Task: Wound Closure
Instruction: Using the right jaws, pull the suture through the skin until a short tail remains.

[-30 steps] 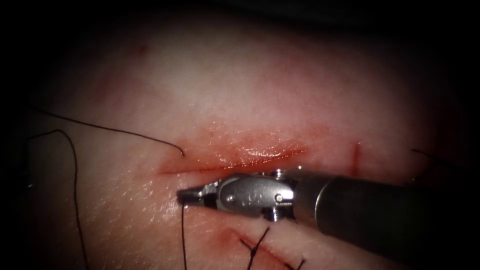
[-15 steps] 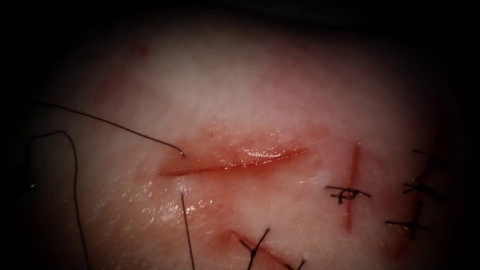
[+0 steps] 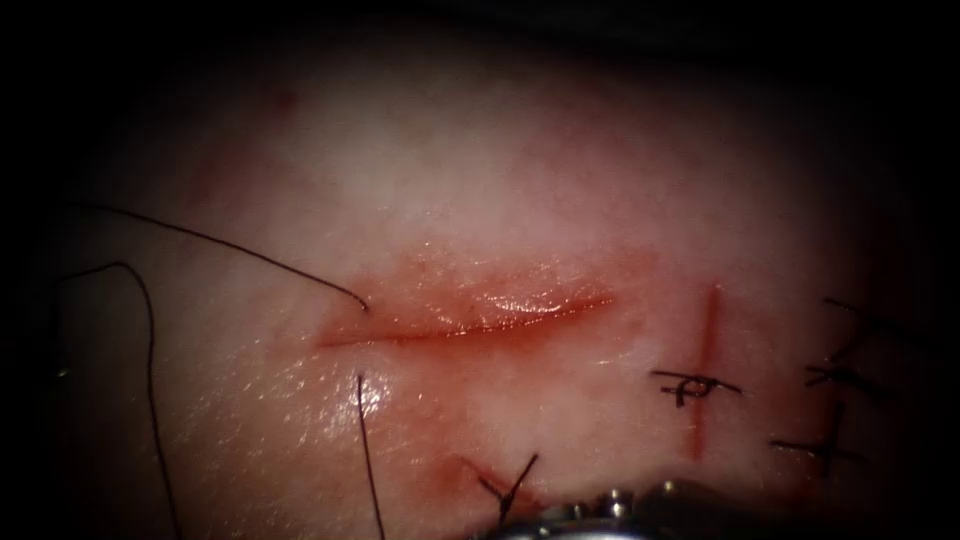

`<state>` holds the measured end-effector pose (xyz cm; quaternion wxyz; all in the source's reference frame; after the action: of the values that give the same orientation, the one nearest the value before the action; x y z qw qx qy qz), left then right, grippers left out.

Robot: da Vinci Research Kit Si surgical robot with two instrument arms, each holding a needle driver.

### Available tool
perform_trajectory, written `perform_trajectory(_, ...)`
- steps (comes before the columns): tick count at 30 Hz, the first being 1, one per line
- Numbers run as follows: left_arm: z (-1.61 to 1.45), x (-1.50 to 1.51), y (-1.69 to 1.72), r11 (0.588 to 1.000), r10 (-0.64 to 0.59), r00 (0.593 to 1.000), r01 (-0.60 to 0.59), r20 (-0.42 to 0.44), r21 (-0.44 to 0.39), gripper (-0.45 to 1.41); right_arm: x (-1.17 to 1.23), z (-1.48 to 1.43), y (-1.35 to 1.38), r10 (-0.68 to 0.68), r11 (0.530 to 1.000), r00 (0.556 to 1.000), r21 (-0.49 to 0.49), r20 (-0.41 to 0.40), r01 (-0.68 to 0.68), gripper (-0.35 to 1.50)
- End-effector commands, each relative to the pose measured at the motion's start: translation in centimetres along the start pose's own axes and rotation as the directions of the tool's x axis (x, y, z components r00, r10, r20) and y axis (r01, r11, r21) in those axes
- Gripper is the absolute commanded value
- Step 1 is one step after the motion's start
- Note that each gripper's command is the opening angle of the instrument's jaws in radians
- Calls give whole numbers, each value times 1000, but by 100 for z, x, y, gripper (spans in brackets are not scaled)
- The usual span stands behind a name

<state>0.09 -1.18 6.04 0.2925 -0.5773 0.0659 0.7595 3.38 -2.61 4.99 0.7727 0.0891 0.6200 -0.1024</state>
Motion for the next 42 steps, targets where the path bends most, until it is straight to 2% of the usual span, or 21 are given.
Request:
perform_trajectory(1,7,-5,0,1000,-4,1000,4,0,-2,-45,-22,4,24,2,1000,1000,-19,5,-2,145)
perform_trajectory(4,7,-6,0,1000,-3,1000,3,0,-2,-45,-50,7,43,-8,999,1000,-45,27,9,143)
perform_trajectory(10,7,-7,0,1000,-3,1000,3,-1,-2,-45,-101,27,65,-14,997,998,-69,55,18,141)
perform_trajectory(12,7,-7,0,1000,-3,1000,3,-1,-2,-45,-111,35,69,-16,997,998,-75,63,21,141)
perform_trajectory(17,6,-7,0,1000,-2,1000,2,-1,-2,-45,-121,51,75,-18,996,997,-87,75,25,136)
perform_trajectory(24,8,-9,-1,1000,-1,1000,1,1,-3,-45,-117,65,80,-11,995,997,-97,81,19,135)
perform_trajectory(25,8,-9,-1,1000,-1,1000,1,1,-3,-45,-116,66,80,-5,995,997,-97,80,13,130)
perform_trajectory(26,8,-9,-1,1000,-1,1000,1,1,-3,-45,-116,66,80,-5,995,997,-97,81,13,116)
perform_trajectory(27,8,-9,-1,1000,-1,1000,1,1,-3,-45,-116,64,79,-5,995,996,-103,86,13,79)
perform_trajectory(29,7,-9,0,1000,0,1000,0,4,-4,-45,-117,56,71,27,991,990,-134,139,-8,-35)
perform_trajectory(37,8,-8,0,1000,-1,1000,1,3,-5,-45,-103,54,55,21,997,984,-81,174,-7,-35)
perform_trajectory(42,6,-9,0,1000,1,1000,-1,5,-7,-45,-73,43,24,4,999,986,-48,165,4,-35)
